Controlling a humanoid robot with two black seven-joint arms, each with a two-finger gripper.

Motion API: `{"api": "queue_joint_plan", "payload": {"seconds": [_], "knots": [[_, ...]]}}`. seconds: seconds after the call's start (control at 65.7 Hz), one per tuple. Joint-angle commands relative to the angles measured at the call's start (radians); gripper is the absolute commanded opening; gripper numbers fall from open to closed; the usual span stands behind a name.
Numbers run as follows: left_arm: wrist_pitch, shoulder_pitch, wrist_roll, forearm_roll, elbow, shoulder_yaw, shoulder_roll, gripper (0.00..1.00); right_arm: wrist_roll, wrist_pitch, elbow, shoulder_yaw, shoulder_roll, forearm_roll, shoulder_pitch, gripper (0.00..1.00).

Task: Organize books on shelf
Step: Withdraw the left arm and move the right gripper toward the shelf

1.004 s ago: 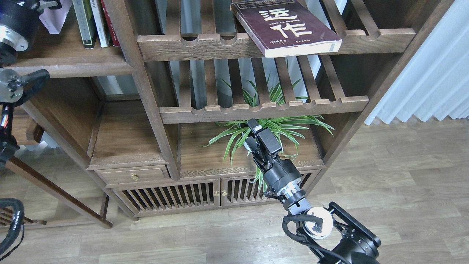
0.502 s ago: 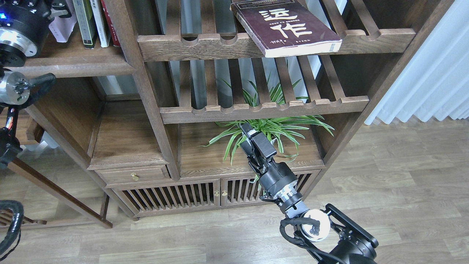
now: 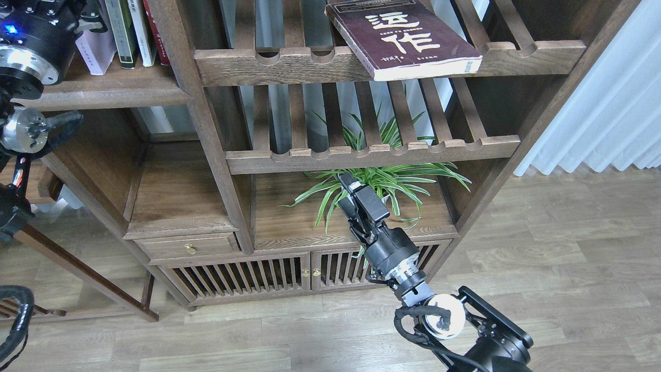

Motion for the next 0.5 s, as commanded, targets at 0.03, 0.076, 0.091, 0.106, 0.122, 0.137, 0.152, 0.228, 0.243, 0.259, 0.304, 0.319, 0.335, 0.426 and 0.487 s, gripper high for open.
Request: {"api": "queue_joint_plan", "payload": {"seconds": [0.03, 0.076, 0.091, 0.106, 0.122, 0.137, 0.152, 0.228, 0.243, 0.259, 0.304, 0.319, 0.335, 0.426, 0.487], "knots": [[0.007, -0.038, 0.0, -0.016, -0.005, -0.006, -0.005, 0.34, 0.0, 0.0, 0.0, 0.0, 0.0, -0.001, -0.004, 0.98], [0.007, -0.049, 0.0, -0.018, -0.005, -0.006, -0.005, 0.34, 0.0, 0.0, 0.0, 0.0, 0.0, -0.001, -0.005, 0.98], [0.009, -0.055, 0.0, -0.02, -0.004, -0.006, -0.005, 0.34, 0.0, 0.0, 0.0, 0.0, 0.0, -0.001, -0.005, 0.98], [0.007, -0.058, 0.0, -0.02, -0.004, -0.006, -0.005, 0.34, 0.0, 0.0, 0.0, 0.0, 0.0, -0.001, -0.007, 0.98], [0.009, -0.068, 0.0, -0.02, -0.002, -0.006, -0.005, 0.34, 0.0, 0.0, 0.0, 0.0, 0.0, -0.001, -0.007, 0.98], [0.009, -0.072, 0.0, -0.02, -0.002, -0.006, -0.005, 0.34, 0.0, 0.0, 0.0, 0.0, 0.0, -0.001, -0.007, 0.98], [0.011, -0.08, 0.0, -0.02, -0.001, -0.006, -0.005, 0.34, 0.0, 0.0, 0.0, -0.002, 0.0, -0.003, -0.007, 0.98], [0.012, -0.106, 0.0, -0.02, 0.001, -0.007, -0.007, 0.34, 0.0, 0.0, 0.0, -0.009, 0.0, -0.003, -0.007, 0.98], [0.012, -0.107, 0.0, -0.02, 0.001, -0.009, -0.007, 0.34, 0.0, 0.0, 0.0, -0.009, 0.0, -0.003, -0.007, 0.98], [0.012, -0.12, 0.0, -0.02, 0.001, -0.01, -0.007, 0.34, 0.0, 0.0, -0.001, -0.012, 0.0, -0.004, -0.005, 0.98], [0.012, -0.13, -0.001, -0.023, 0.001, -0.012, -0.008, 0.34, 0.0, 0.0, -0.001, -0.012, 0.0, -0.004, -0.005, 0.98], [0.012, -0.137, -0.003, -0.027, 0.002, -0.014, -0.011, 0.34, 0.0, 0.0, -0.001, -0.012, 0.0, -0.004, -0.005, 0.98], [0.012, -0.138, -0.003, -0.03, 0.002, -0.014, -0.011, 0.34, 0.0, 0.0, -0.001, -0.012, 0.0, -0.004, -0.005, 0.98], [0.012, -0.154, -0.004, -0.058, 0.01, -0.014, -0.013, 0.34, 0.0, 0.0, -0.001, -0.014, 0.0, -0.004, -0.007, 0.98], [0.012, -0.173, -0.015, -0.063, 0.015, -0.017, -0.013, 0.34, 0.0, 0.0, -0.001, -0.015, 0.0, -0.004, -0.008, 0.98]]}}
